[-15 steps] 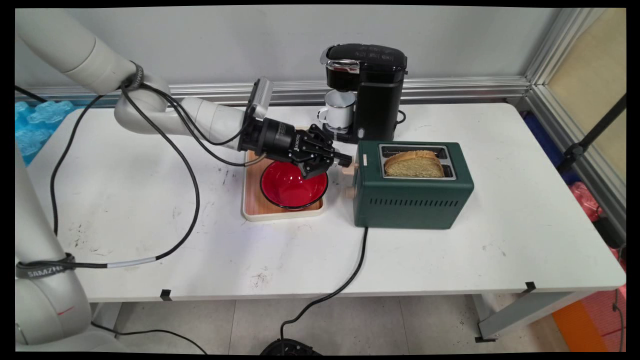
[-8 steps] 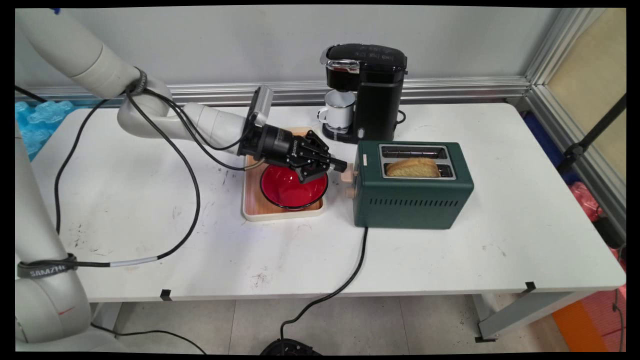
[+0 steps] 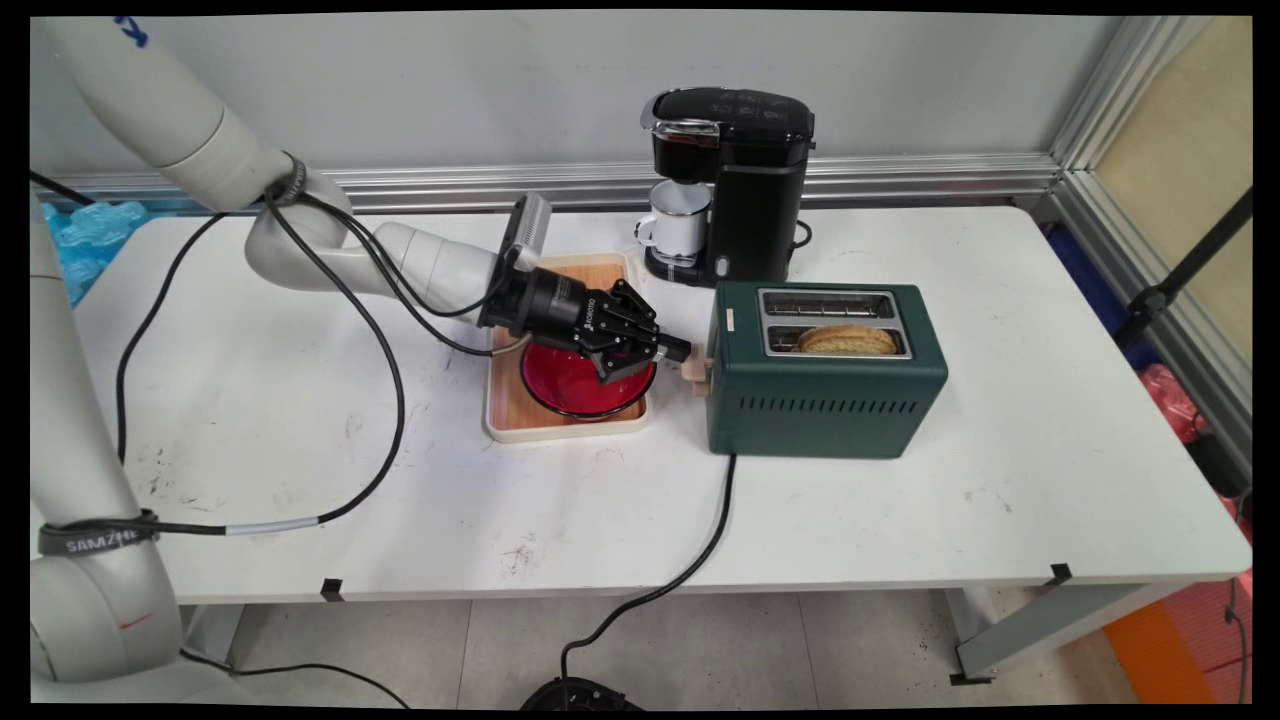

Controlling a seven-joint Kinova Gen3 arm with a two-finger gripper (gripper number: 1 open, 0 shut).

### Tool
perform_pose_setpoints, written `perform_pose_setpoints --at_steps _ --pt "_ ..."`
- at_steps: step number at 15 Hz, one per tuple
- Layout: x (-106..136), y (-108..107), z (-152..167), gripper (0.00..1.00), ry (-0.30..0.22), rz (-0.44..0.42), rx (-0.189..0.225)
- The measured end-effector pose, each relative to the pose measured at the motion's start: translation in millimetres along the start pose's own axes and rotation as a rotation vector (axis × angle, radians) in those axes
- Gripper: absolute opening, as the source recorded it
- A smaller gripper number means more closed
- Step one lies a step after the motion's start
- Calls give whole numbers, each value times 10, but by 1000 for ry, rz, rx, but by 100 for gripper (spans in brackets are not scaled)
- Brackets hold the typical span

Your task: Press the toaster switch

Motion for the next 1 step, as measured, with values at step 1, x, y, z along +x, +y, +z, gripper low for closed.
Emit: perform_pose_setpoints --at_steps 1 --pt "-16 2 3 0 -3 -1 -1"
